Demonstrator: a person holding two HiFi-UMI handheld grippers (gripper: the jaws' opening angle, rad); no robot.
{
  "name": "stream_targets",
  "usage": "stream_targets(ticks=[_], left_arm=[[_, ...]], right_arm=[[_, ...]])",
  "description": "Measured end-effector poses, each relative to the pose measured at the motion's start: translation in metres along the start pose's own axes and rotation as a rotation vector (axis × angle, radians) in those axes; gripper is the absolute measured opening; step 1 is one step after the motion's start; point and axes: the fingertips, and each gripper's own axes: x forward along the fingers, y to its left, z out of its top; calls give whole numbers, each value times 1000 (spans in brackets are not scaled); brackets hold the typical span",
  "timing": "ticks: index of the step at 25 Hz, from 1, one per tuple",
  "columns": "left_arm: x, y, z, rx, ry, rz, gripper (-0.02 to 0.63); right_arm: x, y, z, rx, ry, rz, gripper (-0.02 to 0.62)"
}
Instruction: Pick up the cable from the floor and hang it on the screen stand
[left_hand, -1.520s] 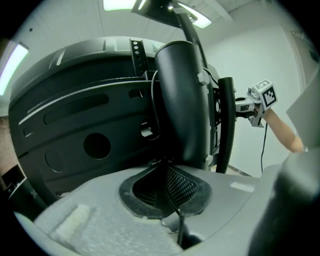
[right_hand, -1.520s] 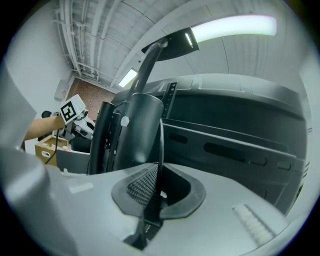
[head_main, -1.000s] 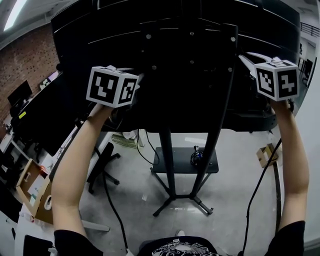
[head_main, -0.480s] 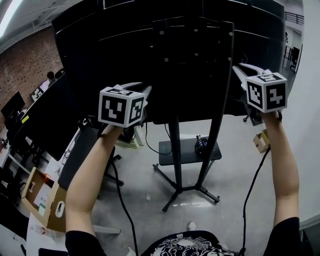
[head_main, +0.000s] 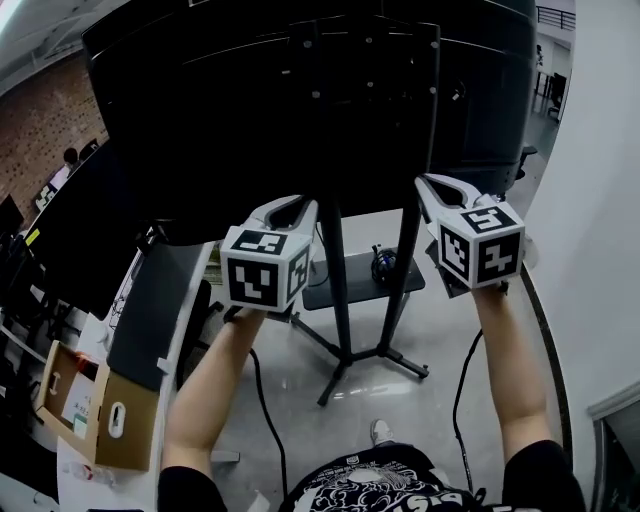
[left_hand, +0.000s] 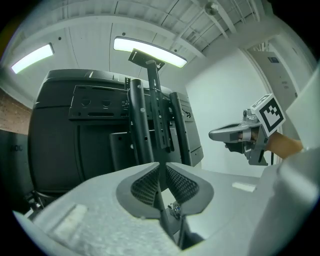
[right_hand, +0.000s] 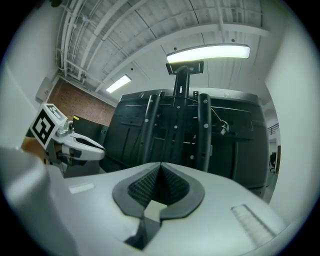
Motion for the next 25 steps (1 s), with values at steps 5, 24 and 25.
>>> stream_targets(ticks=[5,24,25], left_arm=[[-22,-42,-29,-26,-35,-29,41],[-62,-152,-116,-82,-4,-77,0],[-64,-154,-117,-84,-3,-81,-2]], right_arm=[[-29,49,-31,71,-14,19,6],[-112,120,-133,180,77,-7,5],[-114,122,-135,181,81,-8,5]])
